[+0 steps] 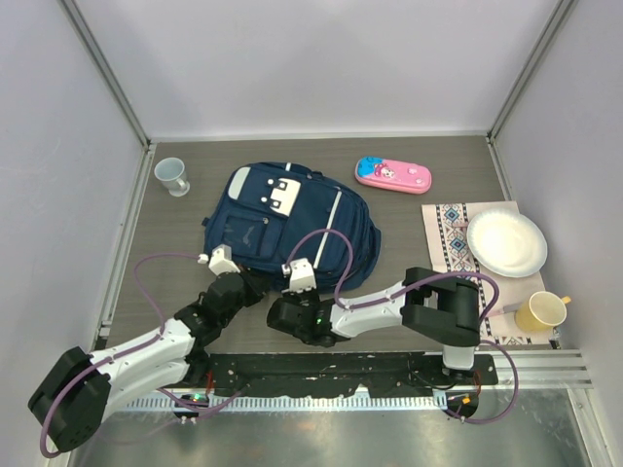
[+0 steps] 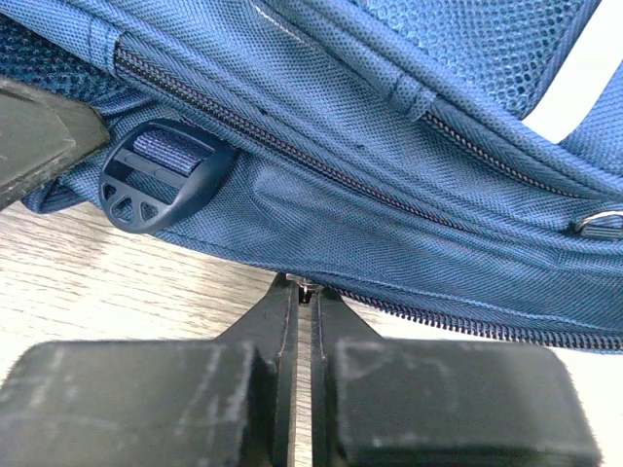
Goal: Pack the student bag
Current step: Zip the student bag at the center of the board.
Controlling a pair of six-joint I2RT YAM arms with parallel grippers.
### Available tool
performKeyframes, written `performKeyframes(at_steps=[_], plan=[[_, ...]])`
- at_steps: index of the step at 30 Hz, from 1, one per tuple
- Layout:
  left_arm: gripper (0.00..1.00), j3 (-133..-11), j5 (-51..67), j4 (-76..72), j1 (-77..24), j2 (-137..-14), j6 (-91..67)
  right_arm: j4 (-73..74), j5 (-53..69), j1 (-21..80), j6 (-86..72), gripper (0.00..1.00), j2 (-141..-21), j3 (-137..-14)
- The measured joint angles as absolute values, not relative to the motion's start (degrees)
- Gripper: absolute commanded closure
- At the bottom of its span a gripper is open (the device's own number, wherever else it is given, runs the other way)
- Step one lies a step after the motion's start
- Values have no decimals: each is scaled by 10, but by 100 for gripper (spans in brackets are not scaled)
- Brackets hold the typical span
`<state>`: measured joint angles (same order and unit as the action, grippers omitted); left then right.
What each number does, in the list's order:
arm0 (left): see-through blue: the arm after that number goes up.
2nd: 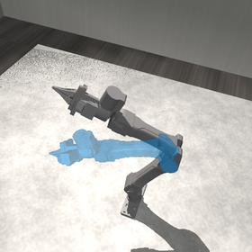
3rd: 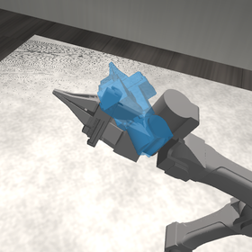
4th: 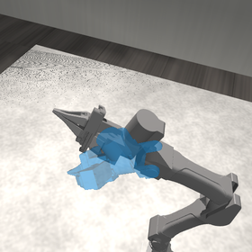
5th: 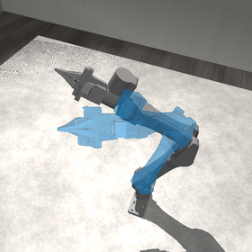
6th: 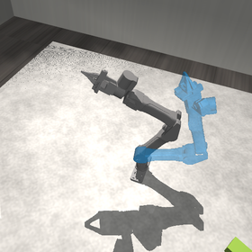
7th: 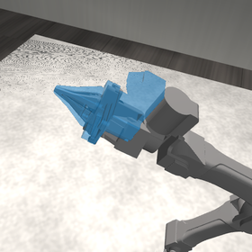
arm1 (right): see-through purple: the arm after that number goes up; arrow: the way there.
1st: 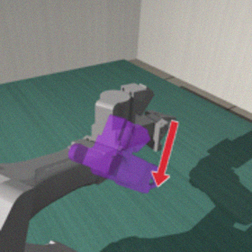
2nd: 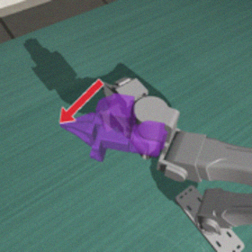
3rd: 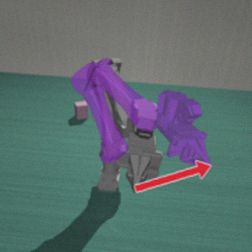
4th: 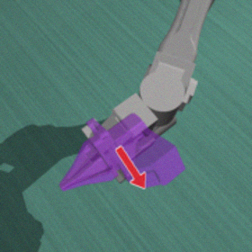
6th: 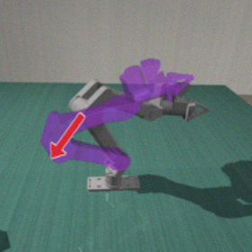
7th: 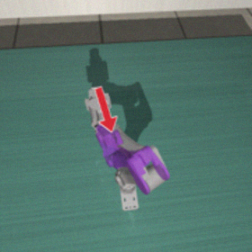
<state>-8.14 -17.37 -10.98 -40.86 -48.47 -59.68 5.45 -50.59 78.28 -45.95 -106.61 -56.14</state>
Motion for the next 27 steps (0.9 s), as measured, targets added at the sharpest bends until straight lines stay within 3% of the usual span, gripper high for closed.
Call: performKeyframes(at_steps=[27], plan=[[100, -131, -163, 17, -409, -450, -531, -36, -335, 762, -428, 99, -763, -302]])
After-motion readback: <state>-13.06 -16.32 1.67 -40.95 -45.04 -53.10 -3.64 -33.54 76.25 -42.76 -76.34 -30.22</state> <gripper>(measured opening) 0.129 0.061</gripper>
